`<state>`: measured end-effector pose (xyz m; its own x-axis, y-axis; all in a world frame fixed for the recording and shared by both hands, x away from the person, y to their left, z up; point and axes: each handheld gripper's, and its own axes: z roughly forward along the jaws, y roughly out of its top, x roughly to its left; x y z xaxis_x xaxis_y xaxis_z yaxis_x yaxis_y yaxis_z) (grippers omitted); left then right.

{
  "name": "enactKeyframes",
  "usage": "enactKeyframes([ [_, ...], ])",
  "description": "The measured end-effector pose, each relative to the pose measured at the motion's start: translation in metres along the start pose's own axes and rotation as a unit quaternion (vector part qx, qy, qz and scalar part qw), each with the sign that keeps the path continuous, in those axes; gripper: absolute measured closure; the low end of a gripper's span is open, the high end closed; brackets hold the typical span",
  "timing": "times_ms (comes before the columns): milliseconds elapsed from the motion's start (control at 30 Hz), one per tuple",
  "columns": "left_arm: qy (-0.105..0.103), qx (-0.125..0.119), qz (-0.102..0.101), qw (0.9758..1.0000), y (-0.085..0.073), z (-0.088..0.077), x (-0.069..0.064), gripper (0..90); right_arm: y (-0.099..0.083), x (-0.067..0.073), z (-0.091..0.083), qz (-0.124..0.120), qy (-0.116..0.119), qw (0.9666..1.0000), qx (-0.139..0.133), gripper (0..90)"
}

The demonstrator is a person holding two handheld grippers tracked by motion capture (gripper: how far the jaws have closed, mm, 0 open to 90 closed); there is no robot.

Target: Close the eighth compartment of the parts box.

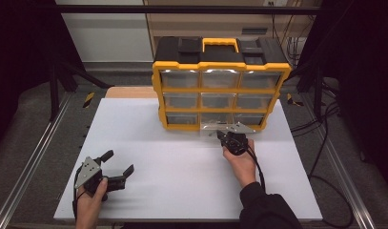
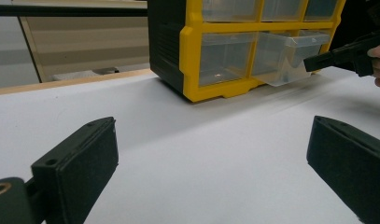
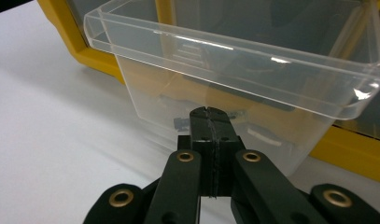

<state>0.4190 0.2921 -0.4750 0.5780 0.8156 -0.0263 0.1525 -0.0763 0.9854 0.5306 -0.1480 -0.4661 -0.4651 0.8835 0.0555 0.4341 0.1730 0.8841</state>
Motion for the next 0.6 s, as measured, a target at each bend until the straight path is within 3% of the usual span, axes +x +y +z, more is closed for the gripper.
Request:
enactKeyframes([
  [600, -0.001, 0.001, 0.002, 1.0000, -0.0001, 0.0005, 0.0001, 2.0, 0.0026, -0.0049, 0.0069, 0.025, 0.008, 0.9997, -0.003, 90.0],
])
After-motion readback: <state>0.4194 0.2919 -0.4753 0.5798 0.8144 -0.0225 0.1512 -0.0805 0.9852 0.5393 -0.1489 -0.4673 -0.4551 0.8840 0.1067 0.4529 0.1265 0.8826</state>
